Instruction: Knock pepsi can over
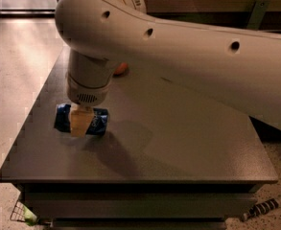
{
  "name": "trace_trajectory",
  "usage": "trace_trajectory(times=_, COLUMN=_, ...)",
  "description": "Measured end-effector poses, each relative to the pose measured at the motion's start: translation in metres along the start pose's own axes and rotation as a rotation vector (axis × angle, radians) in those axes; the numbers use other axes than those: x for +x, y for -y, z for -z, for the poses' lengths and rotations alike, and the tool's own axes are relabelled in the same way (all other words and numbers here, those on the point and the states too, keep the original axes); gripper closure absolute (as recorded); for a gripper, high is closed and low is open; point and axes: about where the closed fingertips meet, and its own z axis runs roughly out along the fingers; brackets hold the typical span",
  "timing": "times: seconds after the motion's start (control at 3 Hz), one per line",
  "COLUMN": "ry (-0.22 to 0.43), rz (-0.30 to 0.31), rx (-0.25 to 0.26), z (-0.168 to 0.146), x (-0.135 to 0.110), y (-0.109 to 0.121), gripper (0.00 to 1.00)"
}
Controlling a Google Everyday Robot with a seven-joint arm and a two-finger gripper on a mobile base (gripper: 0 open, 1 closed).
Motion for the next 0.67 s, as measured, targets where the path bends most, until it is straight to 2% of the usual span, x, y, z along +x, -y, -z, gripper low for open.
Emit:
trace_trajectory(times=0.33, ry=-0.038, rz=-0.007, rx=-0.043, z=-0.0377, x=0.003, y=-0.0077, gripper=1.0)
trace_trajectory(times=0.67, ry=-0.037, rz=-0.007, rx=-0.044, z=-0.0346, x=0.0013, y=-0.0072, gripper=0.98)
